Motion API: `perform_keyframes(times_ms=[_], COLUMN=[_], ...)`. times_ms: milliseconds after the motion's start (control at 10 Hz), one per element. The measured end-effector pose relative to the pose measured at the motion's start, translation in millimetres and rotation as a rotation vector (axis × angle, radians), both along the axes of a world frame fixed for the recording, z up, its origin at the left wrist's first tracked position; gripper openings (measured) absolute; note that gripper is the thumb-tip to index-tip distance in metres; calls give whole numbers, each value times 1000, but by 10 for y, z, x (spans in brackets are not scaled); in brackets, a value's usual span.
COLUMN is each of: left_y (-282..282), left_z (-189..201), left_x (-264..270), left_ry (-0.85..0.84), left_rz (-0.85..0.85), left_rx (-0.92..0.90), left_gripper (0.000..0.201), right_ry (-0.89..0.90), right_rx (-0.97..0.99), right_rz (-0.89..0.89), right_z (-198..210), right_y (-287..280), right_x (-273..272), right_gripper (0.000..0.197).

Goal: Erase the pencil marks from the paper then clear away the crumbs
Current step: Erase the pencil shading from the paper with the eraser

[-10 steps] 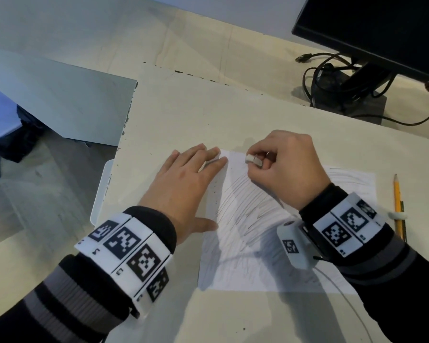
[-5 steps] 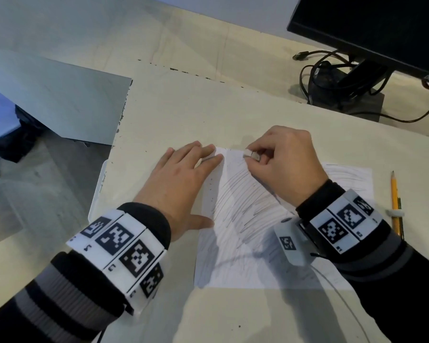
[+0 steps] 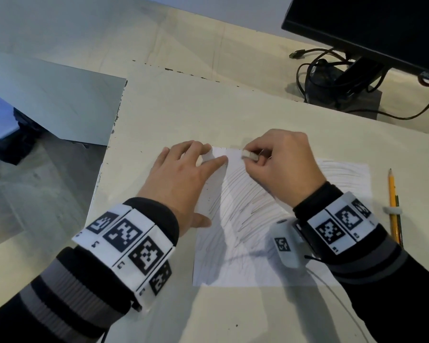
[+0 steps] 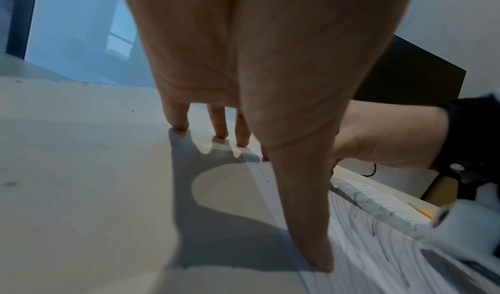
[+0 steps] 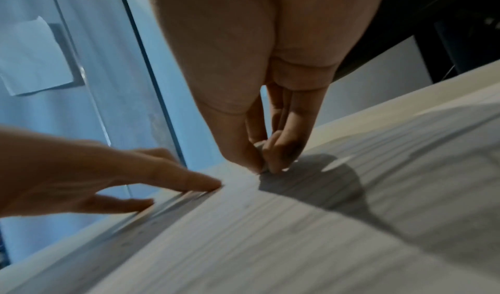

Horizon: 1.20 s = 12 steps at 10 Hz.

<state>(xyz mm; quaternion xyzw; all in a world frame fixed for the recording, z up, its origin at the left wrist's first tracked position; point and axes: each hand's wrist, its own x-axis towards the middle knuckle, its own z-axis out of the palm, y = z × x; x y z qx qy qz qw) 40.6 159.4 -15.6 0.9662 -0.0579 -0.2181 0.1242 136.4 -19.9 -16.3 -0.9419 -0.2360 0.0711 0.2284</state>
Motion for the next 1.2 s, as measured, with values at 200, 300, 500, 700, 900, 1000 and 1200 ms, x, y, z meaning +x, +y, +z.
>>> perform_keyframes(times_ms=[200, 300, 500, 700, 900, 1000, 1200], left_y=[4, 8, 2, -4, -6, -1, 3], left_z=[-10, -8, 0, 5, -8, -23, -21], left_x=[1, -5, -10, -4, -9, -8, -15], left_ry=[2, 7, 3, 6, 3, 1, -2], left_rz=[1, 9, 23, 18, 14, 18, 17], left_rx=[-8, -17, -37, -30, -23, -37, -46], left_gripper=[112, 112, 111, 111, 112, 113, 112], right_ry=[22, 26, 96, 117, 72, 110, 128], right_rx=[17, 48, 30, 50, 69, 110, 162], right_rz=[96, 7, 14, 34, 28, 14, 30], right_z=[-12, -10, 37, 3, -28, -54, -24], right_y=[39, -4, -13, 32, 77, 71, 80], right_x=[-57, 21, 10, -81, -158, -224, -336], right_gripper=[15, 16, 17, 14, 11, 10, 6])
